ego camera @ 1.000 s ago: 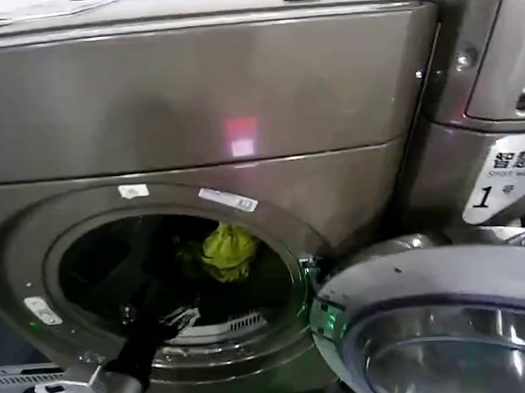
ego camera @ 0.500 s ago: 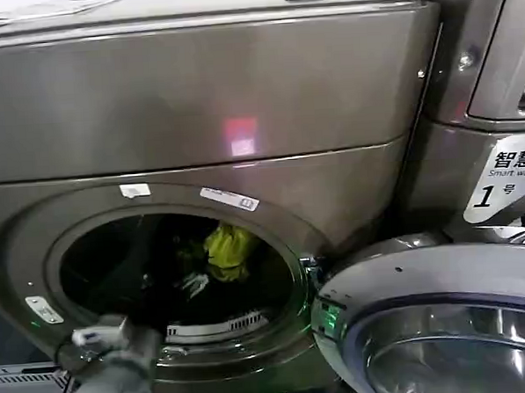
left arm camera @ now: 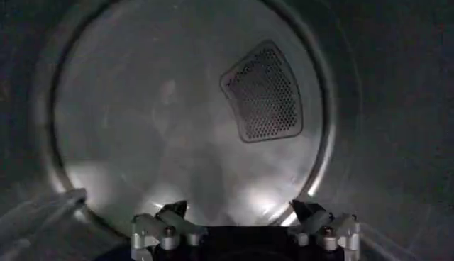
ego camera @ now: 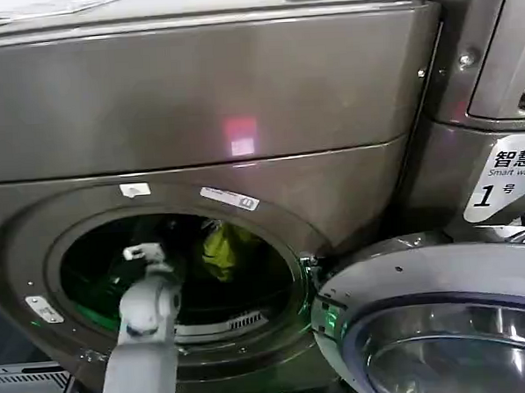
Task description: Grasp the clothes from the dryer.
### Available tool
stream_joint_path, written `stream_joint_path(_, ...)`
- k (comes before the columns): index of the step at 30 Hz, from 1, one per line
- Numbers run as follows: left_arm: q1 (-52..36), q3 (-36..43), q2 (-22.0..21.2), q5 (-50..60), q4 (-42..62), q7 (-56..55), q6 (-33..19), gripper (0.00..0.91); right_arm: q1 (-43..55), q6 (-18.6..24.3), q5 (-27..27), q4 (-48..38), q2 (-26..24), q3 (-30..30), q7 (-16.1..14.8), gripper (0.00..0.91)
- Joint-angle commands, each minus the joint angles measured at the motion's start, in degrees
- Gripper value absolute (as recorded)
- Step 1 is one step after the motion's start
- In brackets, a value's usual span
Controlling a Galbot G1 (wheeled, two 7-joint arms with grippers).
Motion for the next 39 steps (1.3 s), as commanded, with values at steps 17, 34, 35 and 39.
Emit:
stream_joint_path(17, -35.3, 27.0, 3.3, 27.6, 54.1, 43.0, -17.8, 0.907, 0.6, 0.4, -1.4, -0.7, 0.3, -0.8, -0.9, 0.907)
stream_joint_path(34, -38.5, 33.9, 0.1, 49.4, 63.5, 44.6, -20.8, 0.907, 1.6, 0.5, -2.0, -0.4, 0.9, -1.3, -1.4, 0.907)
stream_joint_path(35, -37.9, 34.0, -0.1, 49.4, 63.4, 44.2, -20.6, 0.907, 1.7, 0.5, -2.0, -0.3, 1.0, -1.3, -1.4, 0.907)
stream_joint_path(39, -36.3, 34.0, -0.2, 49.8, 62.4, 42.6, -20.7, 0.899, 1.8, 0.7, -2.5, -0.3, 1.1, -1.5, -1.5, 0.907)
